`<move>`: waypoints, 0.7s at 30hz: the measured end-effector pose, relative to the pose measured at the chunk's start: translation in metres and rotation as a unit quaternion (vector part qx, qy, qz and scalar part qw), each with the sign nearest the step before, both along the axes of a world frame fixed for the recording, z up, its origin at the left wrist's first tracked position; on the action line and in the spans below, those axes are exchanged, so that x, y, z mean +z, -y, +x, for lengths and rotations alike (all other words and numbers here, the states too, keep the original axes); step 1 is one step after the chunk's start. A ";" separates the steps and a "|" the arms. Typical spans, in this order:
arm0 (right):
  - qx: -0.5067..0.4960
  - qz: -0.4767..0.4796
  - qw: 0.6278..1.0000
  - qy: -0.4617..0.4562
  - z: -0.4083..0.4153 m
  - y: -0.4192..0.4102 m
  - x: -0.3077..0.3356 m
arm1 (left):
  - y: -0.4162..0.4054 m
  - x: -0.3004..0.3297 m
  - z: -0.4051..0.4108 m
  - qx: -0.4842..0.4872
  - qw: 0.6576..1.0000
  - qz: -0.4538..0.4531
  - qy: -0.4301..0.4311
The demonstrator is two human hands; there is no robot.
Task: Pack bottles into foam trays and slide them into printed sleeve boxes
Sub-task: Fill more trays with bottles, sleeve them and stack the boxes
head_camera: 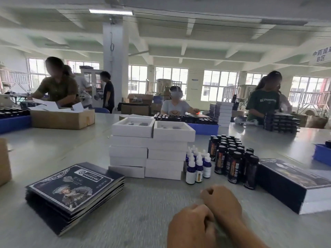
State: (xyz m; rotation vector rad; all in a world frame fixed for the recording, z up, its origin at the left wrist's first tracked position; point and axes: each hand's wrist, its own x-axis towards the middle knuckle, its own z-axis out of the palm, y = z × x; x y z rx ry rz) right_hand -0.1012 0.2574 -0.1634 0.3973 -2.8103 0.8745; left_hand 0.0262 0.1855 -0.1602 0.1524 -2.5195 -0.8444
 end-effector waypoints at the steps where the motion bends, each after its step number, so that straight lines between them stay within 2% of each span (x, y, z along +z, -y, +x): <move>1: -0.012 0.015 1.000 -0.016 0.003 0.001 -0.002 | 0.005 0.001 -0.001 0.009 1.000 -0.013 -0.014; 4: 0.005 0.050 0.999 -0.019 0.004 0.000 -0.004 | 0.023 0.012 -0.008 0.064 0.994 -0.036 -0.083; 6: 0.007 0.052 0.998 -0.018 0.002 0.001 -0.003 | 0.042 0.031 -0.017 0.102 0.980 -0.068 -0.158; 8: 0.005 0.061 0.998 -0.026 0.000 0.003 -0.003 | 0.065 0.056 -0.030 0.118 0.952 -0.151 -0.237; 10: 0.004 0.065 0.997 -0.037 0.001 0.005 -0.002 | 0.087 0.084 -0.045 0.136 0.915 -0.268 -0.269; 13: 0.006 0.065 0.997 -0.042 0.003 0.005 -0.002 | 0.113 0.117 -0.067 0.161 0.891 -0.389 -0.171; 16: 0.003 0.072 0.997 -0.036 0.004 0.006 -0.002 | 0.124 0.125 -0.087 0.171 0.888 -0.419 -0.084; 18: 0.006 0.073 0.997 -0.039 0.005 0.005 -0.002 | 0.124 0.126 -0.091 0.168 0.887 -0.424 -0.077; 21: 0.014 0.072 0.997 -0.036 0.005 0.003 -0.001 | 0.120 0.124 -0.085 0.132 0.895 -0.409 -0.124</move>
